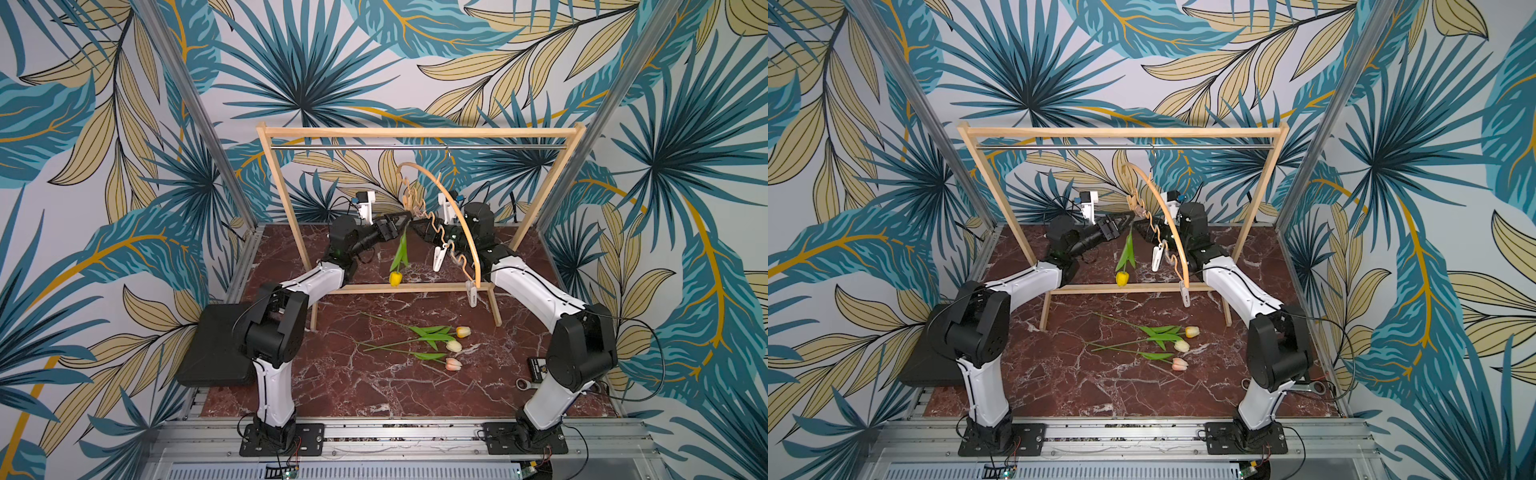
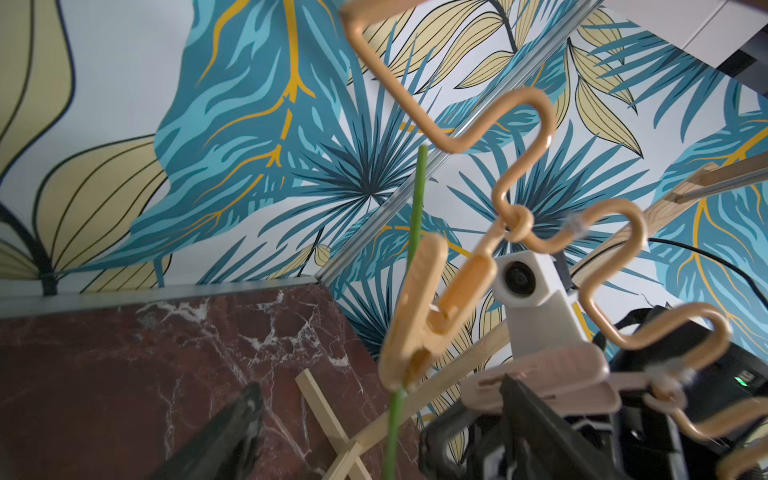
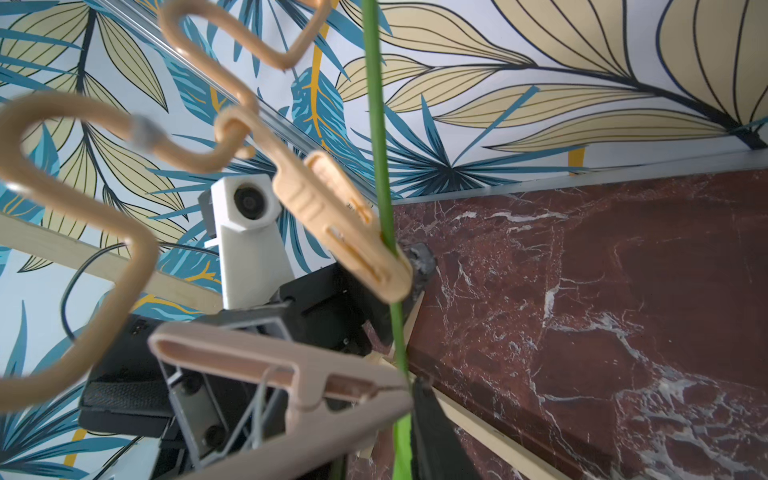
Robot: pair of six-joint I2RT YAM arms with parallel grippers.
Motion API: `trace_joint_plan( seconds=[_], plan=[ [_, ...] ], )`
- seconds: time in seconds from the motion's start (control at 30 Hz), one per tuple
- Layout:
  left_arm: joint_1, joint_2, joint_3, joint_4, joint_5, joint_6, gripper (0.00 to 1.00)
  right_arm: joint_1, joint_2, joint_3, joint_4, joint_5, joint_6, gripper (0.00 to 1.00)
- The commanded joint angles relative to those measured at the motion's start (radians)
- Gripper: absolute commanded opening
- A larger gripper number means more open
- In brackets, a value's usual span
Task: Dry the flowers on a clothes hanger
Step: Clamp the flower onto the hanger, then pick up the flower at the center of the board.
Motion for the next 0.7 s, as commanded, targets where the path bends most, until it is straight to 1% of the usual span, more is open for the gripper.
trace_joint_plan(
  seconds=[0.0,0.1,0.17,0.2,0.27,0.37,0.53,0.6,0.67],
  plan=[
    [0.023,-0.108,-0.081,-0.132,-0.033,0.125,0.93,0.002,-0.035,-0.047,-0.073,0.058,-0.028,0.36],
    [0.025,-0.180,-0.114,-0.277,-0.073,0.233,0.94,0.002,-0.056,-0.115,-0.095,0.091,-0.042,0.39],
    [0.024,-0.223,-0.135,-0.360,-0.118,0.282,0.96,0.000,-0.070,-0.153,-0.136,0.123,-0.049,0.41],
    [0.025,-0.241,-0.143,-0.390,-0.130,0.298,0.96,0.000,-0.077,-0.171,-0.153,0.141,-0.053,0.47],
    [0.024,-0.282,-0.175,-0.436,-0.153,0.336,0.96,0.000,-0.105,-0.216,-0.203,0.191,-0.057,0.48],
    [0.022,-0.342,-0.222,-0.499,-0.208,0.364,0.96,0.001,-0.159,-0.296,-0.268,0.255,-0.057,0.48],
    [0.022,-0.446,-0.282,-0.647,-0.356,0.391,0.98,0.004,-0.307,-0.492,-0.327,0.293,-0.049,0.49],
    [0.025,-0.472,-0.293,-0.695,-0.403,0.367,0.97,0.010,-0.377,-0.575,-0.363,0.294,-0.036,0.49],
    [0.025,-0.482,-0.304,-0.731,-0.420,0.322,0.92,0.034,-0.440,-0.632,-0.399,0.309,-0.033,0.49]
  ],
)
